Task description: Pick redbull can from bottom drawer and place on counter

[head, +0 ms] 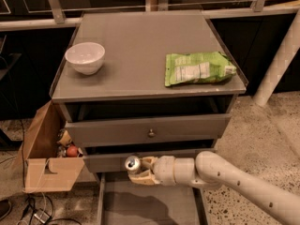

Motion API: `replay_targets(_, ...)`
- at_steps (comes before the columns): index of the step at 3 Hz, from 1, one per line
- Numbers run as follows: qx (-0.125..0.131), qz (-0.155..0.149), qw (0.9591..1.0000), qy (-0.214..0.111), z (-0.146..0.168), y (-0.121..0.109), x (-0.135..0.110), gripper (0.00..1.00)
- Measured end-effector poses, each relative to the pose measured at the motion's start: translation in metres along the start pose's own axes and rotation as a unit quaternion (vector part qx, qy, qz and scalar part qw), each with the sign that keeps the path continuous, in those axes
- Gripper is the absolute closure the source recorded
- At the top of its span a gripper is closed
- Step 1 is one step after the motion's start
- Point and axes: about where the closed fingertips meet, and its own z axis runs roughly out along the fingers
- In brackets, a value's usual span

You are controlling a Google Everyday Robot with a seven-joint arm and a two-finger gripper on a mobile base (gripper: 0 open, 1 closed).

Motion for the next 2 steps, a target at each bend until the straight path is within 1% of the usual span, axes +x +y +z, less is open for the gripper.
replay_targets(1,0.009,-0.020,0.9998,-0.001,-0.0122,-0.0102,-0.0248,1.00)
replay_targets(2,0.010,-0.020,0.9997,-0.001,-0.0123,-0.0103,-0.0250,1.00)
